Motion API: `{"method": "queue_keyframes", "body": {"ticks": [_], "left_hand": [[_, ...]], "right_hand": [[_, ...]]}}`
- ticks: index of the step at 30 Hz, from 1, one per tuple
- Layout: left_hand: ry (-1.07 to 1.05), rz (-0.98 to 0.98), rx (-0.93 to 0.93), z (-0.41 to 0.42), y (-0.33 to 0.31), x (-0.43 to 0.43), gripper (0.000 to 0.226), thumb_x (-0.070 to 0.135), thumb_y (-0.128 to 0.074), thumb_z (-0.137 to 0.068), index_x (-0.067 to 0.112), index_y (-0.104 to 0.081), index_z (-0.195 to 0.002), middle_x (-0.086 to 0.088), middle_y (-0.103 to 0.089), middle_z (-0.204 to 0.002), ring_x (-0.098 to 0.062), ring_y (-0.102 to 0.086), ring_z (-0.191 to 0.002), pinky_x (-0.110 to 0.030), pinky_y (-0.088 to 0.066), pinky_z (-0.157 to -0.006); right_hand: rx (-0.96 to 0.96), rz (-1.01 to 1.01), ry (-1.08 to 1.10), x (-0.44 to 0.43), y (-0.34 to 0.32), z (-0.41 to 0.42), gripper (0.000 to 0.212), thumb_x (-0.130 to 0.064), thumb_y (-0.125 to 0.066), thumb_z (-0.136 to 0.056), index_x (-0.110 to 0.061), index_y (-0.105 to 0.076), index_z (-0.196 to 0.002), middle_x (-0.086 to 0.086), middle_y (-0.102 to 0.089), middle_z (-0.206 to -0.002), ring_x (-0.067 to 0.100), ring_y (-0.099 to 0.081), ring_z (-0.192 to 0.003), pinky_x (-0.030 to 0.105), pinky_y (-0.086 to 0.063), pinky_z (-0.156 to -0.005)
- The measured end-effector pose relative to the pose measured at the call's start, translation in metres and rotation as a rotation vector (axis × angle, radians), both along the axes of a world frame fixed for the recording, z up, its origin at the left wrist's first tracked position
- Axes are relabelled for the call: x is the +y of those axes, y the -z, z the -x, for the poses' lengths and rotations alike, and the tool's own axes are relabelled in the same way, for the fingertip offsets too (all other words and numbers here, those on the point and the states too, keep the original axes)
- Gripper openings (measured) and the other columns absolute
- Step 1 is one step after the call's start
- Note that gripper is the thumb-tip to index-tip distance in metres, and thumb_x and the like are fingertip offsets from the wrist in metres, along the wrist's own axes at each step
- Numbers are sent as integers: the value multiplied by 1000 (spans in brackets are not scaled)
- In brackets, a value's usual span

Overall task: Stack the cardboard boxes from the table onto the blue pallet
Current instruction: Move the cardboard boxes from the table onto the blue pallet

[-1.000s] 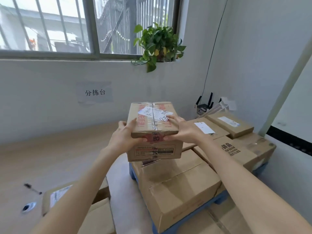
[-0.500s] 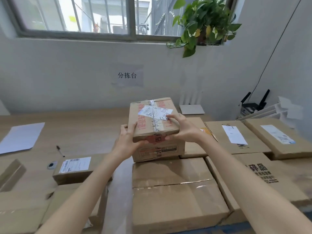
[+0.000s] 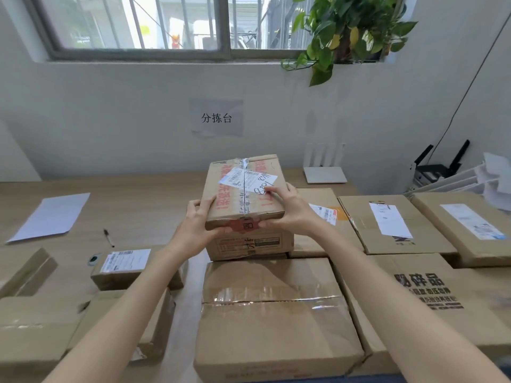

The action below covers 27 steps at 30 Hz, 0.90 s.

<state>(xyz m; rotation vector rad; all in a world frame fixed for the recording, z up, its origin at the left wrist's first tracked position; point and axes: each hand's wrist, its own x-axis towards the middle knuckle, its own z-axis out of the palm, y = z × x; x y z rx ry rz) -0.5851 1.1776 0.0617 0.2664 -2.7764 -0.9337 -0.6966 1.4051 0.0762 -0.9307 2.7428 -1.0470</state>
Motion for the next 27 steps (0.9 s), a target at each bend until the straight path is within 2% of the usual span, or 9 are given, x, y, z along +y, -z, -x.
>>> {"method": "queue_keyframes", "body": {"ticks": [5, 8, 11, 15, 20, 25, 27], "left_hand": [[25, 6, -18, 0, -2, -8, 90, 44, -73, -78, 30, -21, -150, -5, -26, -139, -24, -42, -122, -39, -42, -98], [31, 33, -44, -1, -5, -13, 89, 43, -72, -80, 28, -20, -150, -6, -23, -141, -27, -39, -126, -41, -41, -102], [38, 34, -41, -2, -3, -11, 87, 44, -71, -80, 28, -20, -150, -7, -22, -141, -28, -40, -125, -40, -39, -103], [42, 11, -25, 0, 0, -6, 88, 47, -71, -79, 31, -21, -149, -5, -23, -141, -30, -42, -123, -42, -41, -103], [33, 29, -26, 2, 1, -1, 88, 47, -71, -79, 30, -20, -149, -6, -21, -141, -33, -43, -123, -46, -42, -102], [25, 37, -50, 0, 0, -1, 90, 49, -70, -79, 32, -18, -150, -5, -20, -144, -34, -43, -124, -48, -42, -102], [27, 37, -64, 0, -1, 0, 91, 50, -70, -79, 33, -16, -150, -3, -19, -145, -33, -42, -125, -47, -43, -103]], "right_hand": [[-34, 4, -9, -3, 3, 0, 93, -48, -85, -62, -37, -37, -141, 10, -26, -149, 23, -28, -138, 39, -30, -111], [-69, -13, -11, -5, 10, -3, 92, -49, -84, -63, -38, -36, -141, 13, -28, -146, 25, -26, -140, 41, -31, -112], [-59, 1, -9, -4, 11, -6, 91, -46, -85, -64, -36, -37, -141, 10, -32, -141, 23, -35, -132, 36, -33, -107], [-44, -8, -11, 6, 6, -5, 88, -43, -84, -67, -32, -38, -142, 8, -35, -137, 22, -37, -128, 35, -34, -103], [-52, -7, -8, 10, 7, -8, 87, -43, -83, -68, -32, -38, -142, 8, -34, -139, 23, -37, -130, 36, -34, -106], [-62, -45, -16, 10, 5, -10, 90, -45, -82, -69, -34, -33, -144, 7, -26, -147, 23, -34, -134, 37, -33, -107], [-80, -68, -13, 10, 3, -12, 92, -48, -81, -69, -36, -31, -145, 9, -16, -155, 26, -25, -142, 40, -29, -111]]}}
